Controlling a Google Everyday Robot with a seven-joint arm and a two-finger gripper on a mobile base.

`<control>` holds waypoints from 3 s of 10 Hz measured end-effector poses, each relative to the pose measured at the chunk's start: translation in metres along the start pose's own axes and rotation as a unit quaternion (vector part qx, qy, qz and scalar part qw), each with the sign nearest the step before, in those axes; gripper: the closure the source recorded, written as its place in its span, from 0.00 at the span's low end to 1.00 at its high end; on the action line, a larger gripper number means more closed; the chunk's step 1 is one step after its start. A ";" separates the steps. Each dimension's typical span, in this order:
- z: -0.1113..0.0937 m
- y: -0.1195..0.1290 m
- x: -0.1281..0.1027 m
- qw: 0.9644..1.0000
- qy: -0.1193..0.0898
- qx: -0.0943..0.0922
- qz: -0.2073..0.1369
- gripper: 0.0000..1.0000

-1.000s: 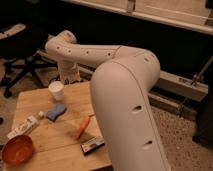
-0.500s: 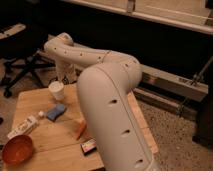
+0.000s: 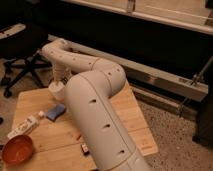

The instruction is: Place the ceramic cup in the ceramic bowl

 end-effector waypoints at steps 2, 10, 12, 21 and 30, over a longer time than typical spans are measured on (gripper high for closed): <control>0.025 0.000 0.001 0.999 0.023 -0.019 0.013 0.41; -0.031 0.020 0.010 0.997 0.043 -0.036 -0.048 1.00; -0.089 0.012 0.033 0.997 0.021 -0.003 -0.069 1.00; -0.094 0.111 0.266 0.967 0.031 0.042 -0.251 1.00; -0.079 0.232 0.209 0.933 0.024 -0.081 -0.349 1.00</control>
